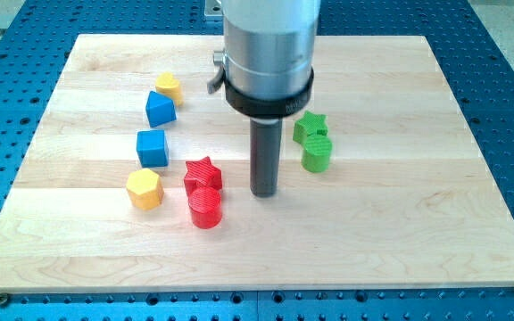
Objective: Place the green circle into the green star
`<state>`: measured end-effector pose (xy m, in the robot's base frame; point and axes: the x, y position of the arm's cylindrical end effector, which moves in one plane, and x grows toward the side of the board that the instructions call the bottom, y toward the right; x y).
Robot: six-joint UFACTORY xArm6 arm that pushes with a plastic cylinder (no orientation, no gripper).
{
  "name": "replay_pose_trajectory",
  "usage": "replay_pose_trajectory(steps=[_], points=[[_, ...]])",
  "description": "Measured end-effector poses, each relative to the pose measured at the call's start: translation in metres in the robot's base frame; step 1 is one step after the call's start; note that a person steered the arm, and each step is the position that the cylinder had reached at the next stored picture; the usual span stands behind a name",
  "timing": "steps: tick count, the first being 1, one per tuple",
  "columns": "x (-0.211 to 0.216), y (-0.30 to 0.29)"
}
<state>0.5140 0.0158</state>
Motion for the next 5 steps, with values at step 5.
replay_pose_trajectory(steps=[5], points=[[0.065, -0.044]])
